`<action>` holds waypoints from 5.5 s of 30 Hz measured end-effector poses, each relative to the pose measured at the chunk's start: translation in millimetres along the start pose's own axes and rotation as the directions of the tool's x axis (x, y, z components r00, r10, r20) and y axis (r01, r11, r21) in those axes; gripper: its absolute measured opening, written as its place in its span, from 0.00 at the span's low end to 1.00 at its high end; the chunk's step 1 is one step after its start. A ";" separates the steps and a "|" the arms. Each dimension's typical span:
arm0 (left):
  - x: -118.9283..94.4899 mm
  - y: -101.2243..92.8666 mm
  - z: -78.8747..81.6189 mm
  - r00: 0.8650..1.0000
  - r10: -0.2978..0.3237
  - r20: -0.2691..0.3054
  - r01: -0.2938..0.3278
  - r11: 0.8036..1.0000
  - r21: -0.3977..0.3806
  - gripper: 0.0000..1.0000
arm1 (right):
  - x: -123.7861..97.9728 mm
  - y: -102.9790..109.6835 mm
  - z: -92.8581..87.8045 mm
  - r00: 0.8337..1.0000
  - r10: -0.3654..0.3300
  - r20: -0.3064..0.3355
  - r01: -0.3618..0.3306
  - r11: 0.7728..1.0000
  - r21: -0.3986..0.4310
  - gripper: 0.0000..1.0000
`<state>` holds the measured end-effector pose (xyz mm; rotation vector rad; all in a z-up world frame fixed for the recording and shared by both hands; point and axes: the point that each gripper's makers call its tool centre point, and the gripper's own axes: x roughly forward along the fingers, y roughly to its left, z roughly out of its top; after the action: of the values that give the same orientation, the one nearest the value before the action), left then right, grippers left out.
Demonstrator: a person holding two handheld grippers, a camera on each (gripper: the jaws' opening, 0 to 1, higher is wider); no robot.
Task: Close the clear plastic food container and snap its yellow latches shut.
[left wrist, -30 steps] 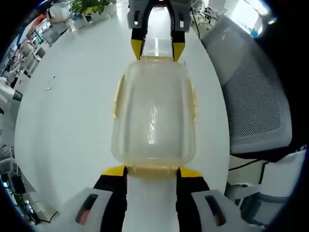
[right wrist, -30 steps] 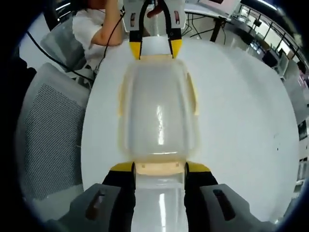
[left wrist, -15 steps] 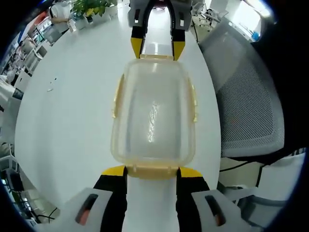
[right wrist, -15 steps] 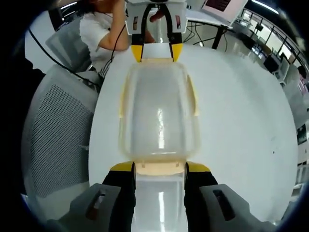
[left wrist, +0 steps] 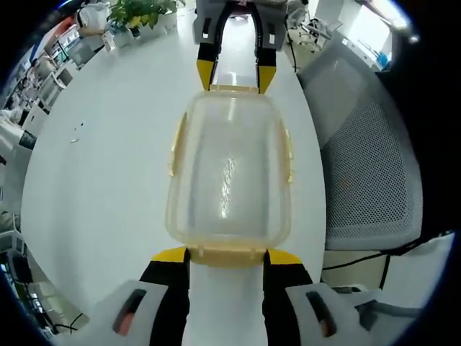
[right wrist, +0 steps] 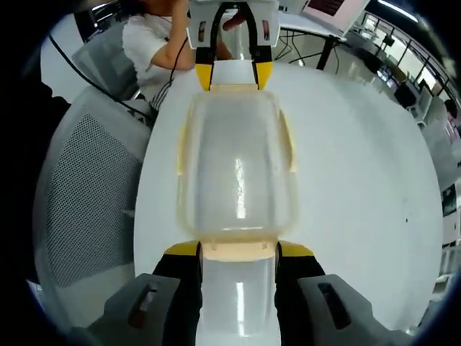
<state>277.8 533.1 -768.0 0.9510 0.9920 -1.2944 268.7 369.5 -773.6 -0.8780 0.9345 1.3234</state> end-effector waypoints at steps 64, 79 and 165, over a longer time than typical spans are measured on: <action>49.1 -15.1 135.3 0.992 -0.043 0.114 0.040 0.999 0.032 0.34 | -51.5 4.3 -134.6 0.997 -0.046 -0.061 0.048 0.998 0.028 0.36; 59.3 -14.2 161.7 0.990 -0.047 0.134 0.041 0.998 0.045 0.34 | -59.0 1.7 -159.7 0.994 -0.057 -0.097 0.061 0.997 0.039 0.36; 67.1 -23.8 148.5 0.975 -0.019 0.223 0.085 0.953 -0.292 0.34 | -70.0 12.0 -171.3 0.997 -0.052 0.051 0.029 0.930 0.365 0.34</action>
<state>262.3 370.2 -786.8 0.5399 1.0118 -1.2192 246.1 185.5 -775.1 -0.5632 1.0669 1.0870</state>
